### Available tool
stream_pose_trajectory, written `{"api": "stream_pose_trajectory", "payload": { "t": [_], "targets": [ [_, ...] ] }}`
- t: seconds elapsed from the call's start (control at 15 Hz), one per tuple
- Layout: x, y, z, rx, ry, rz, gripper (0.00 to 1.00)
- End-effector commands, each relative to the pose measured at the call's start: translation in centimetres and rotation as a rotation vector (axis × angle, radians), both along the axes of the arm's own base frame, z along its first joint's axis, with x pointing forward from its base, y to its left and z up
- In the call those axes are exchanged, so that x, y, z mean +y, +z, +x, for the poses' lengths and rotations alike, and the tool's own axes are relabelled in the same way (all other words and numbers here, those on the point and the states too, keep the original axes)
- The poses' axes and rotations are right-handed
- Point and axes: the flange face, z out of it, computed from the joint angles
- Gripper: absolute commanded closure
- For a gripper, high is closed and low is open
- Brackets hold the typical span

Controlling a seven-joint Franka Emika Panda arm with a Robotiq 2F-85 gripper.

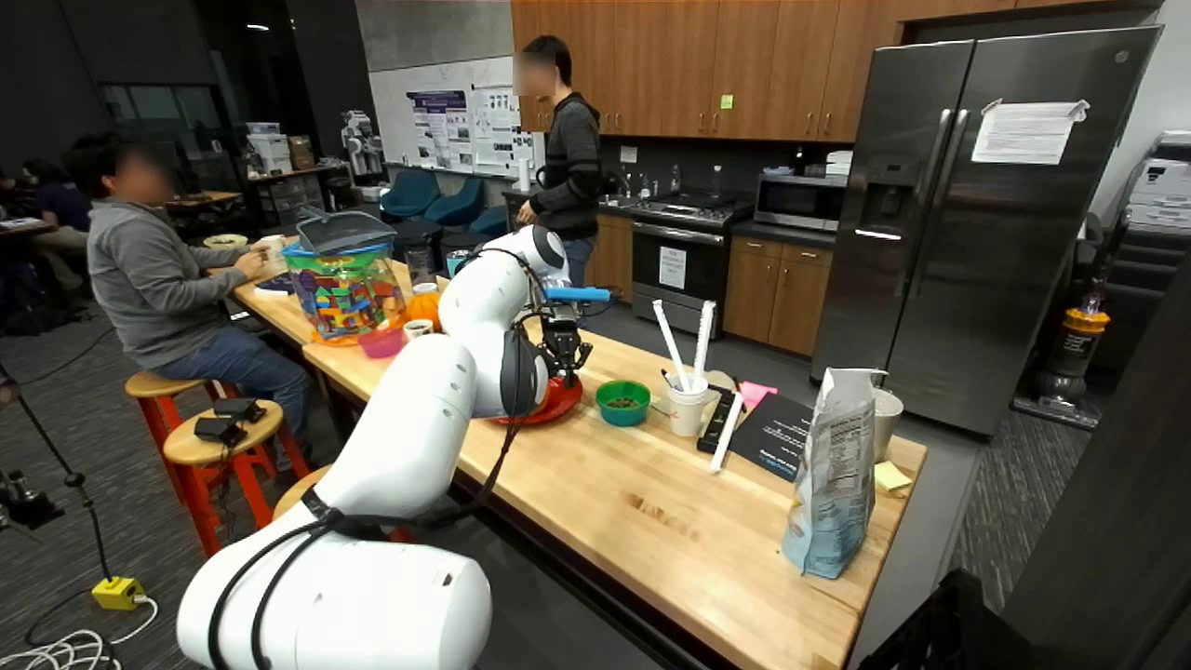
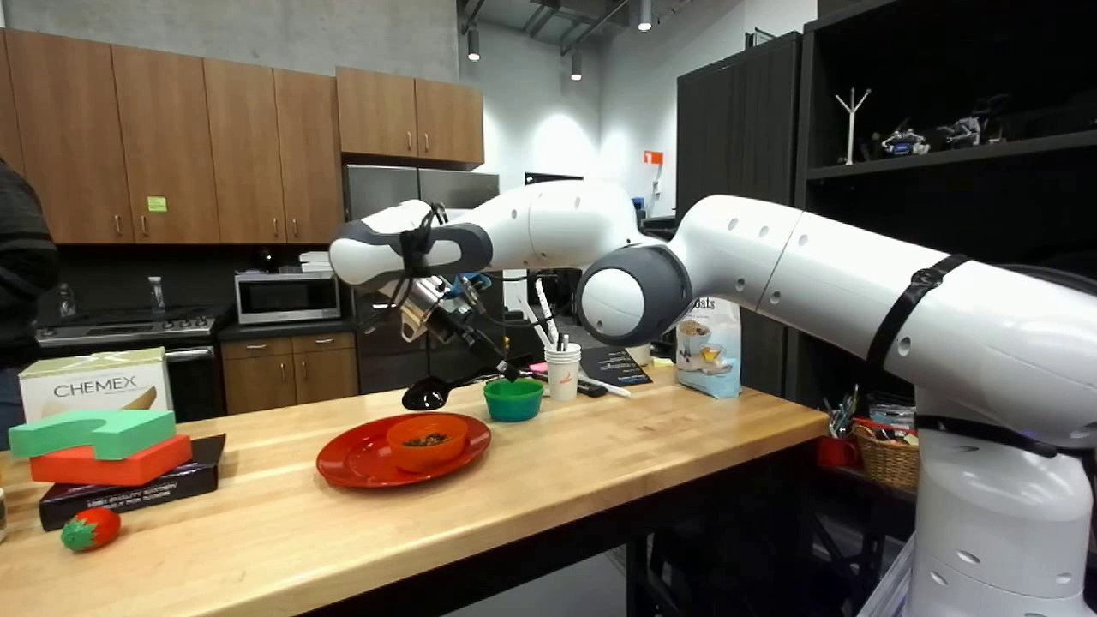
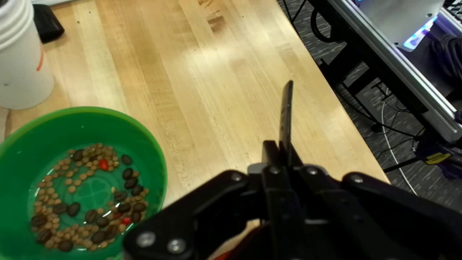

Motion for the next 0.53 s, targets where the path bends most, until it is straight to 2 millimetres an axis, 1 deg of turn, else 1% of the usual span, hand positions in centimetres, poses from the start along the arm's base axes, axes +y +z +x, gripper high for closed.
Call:
{"api": "stream_pose_trajectory", "payload": {
  "t": [0.0, 0.13, 0.47],
  "targets": [
    [-0.88, 0.26, -0.23, 0.013, -0.039, -0.02, 0.99],
    [-0.91, 0.17, -0.39, 0.025, -0.048, -0.014, 0.99],
    [-0.16, -0.22, -0.87, 0.058, -0.046, 0.022, 0.99]
  ]
}}
